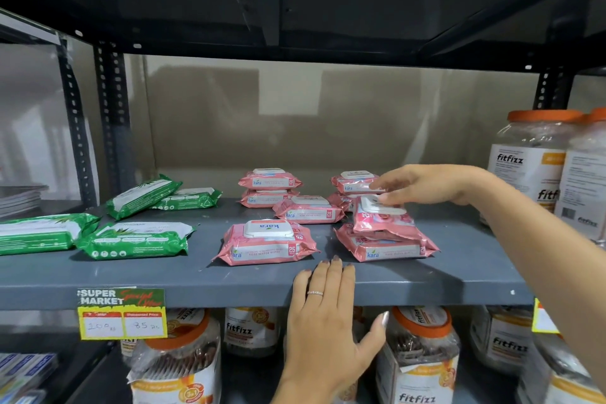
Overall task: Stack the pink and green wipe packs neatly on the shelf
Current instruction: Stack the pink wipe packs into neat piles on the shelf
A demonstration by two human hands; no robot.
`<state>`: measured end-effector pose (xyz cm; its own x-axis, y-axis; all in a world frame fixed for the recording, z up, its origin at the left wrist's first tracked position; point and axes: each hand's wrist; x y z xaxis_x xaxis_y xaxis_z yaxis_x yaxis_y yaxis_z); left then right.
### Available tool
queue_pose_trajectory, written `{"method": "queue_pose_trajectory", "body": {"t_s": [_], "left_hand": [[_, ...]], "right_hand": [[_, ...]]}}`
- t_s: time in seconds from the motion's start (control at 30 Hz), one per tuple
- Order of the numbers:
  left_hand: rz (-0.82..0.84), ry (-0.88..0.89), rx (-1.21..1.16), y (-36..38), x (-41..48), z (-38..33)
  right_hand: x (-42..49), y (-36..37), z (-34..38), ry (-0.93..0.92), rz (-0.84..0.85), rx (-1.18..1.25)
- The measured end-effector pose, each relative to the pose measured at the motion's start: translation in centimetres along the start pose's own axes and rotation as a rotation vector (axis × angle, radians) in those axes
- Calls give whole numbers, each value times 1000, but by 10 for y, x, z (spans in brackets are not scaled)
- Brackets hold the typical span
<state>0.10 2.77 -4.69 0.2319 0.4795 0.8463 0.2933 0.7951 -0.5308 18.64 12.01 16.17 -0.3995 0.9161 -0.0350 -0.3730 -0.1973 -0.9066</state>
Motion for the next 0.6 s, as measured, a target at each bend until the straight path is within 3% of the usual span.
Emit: {"method": "queue_pose_trajectory", "body": {"t_s": [0.13,0.2,0.33,0.43,0.6], "left_hand": [[4,-6,13,-1,0,-1],[-5,-3,14,-1,0,-1],[-8,-6,-7,1,0,-1],[24,-15,5,-3,1,-1],[34,8,-15,-27,2,-2]], "right_hand": [[-6,1,1,-45,99,86],[-7,6,7,-18,-7,40],[-2,28,21,200,-374,-485],[2,47,29,238,-556,-602],[-3,38,36,350,-479,-590]]}}
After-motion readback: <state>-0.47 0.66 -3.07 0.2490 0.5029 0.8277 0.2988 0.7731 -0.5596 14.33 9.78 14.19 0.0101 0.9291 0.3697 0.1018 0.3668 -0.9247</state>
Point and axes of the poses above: each hand's wrist, its own x-axis towards the middle knuckle, its own y-axis out of the palm, z = x × y, and after that the axes turned 4 degrees about y, right-handed
